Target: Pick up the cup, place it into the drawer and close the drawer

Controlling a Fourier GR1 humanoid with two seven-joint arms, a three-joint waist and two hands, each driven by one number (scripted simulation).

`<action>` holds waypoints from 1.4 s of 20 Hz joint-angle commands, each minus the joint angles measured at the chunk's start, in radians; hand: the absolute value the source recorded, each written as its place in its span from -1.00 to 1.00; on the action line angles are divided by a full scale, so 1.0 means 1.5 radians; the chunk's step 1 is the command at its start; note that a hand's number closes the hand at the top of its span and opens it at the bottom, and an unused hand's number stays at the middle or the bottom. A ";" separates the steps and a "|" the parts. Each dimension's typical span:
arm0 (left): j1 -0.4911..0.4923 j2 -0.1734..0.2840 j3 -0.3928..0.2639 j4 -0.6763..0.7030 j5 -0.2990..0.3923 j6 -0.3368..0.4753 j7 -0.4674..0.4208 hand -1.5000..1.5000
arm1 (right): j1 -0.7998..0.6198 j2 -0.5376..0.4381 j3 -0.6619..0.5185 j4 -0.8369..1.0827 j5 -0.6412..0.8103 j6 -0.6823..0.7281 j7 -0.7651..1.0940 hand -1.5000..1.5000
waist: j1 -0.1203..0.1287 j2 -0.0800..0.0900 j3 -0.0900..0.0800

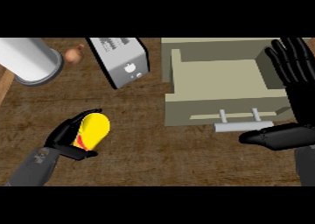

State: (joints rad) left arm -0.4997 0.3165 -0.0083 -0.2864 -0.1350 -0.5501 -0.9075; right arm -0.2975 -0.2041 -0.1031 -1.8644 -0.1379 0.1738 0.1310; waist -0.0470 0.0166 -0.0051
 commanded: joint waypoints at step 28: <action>-0.122 -0.152 0.145 -0.214 0.168 0.265 -0.010 1.00 | 0.040 0.001 -0.013 0.014 0.025 -0.004 -0.022 -1.00 | 0.035 -0.015 0.004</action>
State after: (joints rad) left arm -0.6252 0.1104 0.2317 -0.5103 0.1094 -0.1522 -0.9888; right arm -0.2661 -0.2222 -0.1405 -1.8434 -0.1285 0.1799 0.1128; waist -0.0033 -0.0012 -0.0004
